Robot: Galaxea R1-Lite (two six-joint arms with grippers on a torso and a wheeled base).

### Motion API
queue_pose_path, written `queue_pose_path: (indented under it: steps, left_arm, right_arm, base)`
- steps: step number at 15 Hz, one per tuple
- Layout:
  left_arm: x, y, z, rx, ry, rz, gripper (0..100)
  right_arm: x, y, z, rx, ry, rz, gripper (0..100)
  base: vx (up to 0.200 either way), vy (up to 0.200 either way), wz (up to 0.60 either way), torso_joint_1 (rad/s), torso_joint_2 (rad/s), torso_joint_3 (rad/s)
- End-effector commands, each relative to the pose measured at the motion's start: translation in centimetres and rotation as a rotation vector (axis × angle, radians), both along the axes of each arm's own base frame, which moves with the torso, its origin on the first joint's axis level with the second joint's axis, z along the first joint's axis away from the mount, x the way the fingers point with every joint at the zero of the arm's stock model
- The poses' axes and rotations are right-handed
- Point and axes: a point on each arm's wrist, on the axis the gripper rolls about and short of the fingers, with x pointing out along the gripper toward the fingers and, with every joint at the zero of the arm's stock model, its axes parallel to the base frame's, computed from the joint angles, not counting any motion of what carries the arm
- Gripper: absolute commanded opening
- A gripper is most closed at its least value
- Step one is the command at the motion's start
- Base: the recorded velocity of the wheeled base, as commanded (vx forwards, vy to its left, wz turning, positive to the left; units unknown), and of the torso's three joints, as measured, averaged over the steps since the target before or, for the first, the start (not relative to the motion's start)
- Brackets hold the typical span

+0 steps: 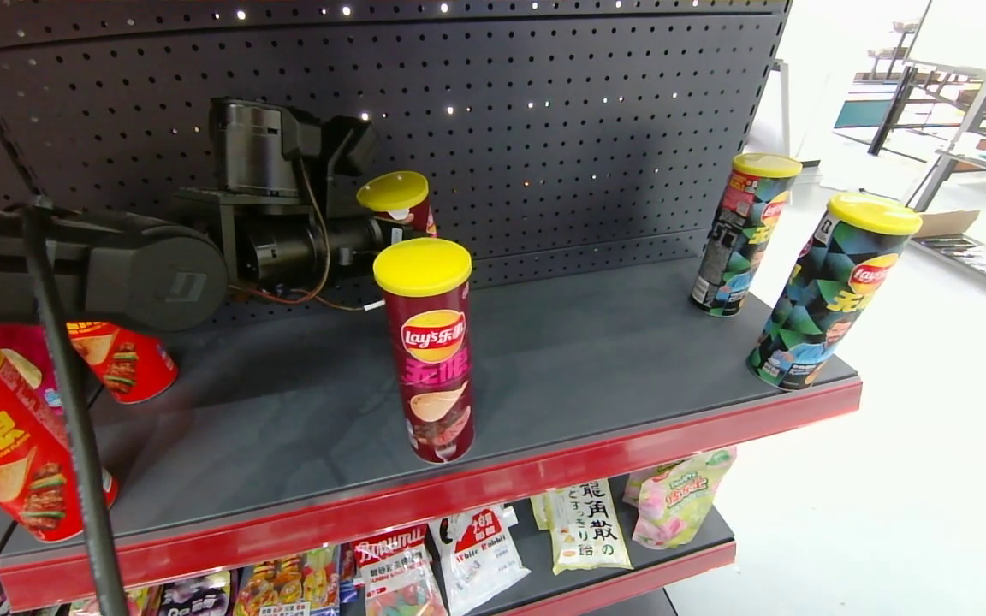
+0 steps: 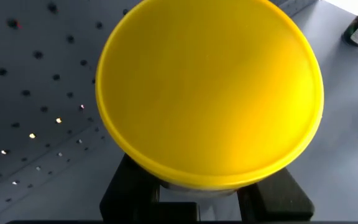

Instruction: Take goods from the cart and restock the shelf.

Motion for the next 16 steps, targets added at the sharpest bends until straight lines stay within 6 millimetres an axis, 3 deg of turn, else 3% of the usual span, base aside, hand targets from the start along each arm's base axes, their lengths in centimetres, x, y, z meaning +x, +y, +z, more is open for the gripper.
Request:
queue_pose_path:
  steps: [1, 16]
  left_arm:
    - [0.03, -0.03, -0.09, -0.002, 0.005, -0.001, 0]
    - [-0.08, 0.47, -0.22, 0.015, 0.036, 0.010, 0]
  right_arm:
    - [0.00, 0.00, 0.00, 0.000, 0.000, 0.000, 100]
    - [0.00, 0.00, 0.00, 0.000, 0.000, 0.000, 100]
  base:
    - [0.000, 0.000, 0.00, 0.000, 0.00, 0.000]
    - [0.000, 0.000, 0.00, 0.000, 0.00, 0.000]
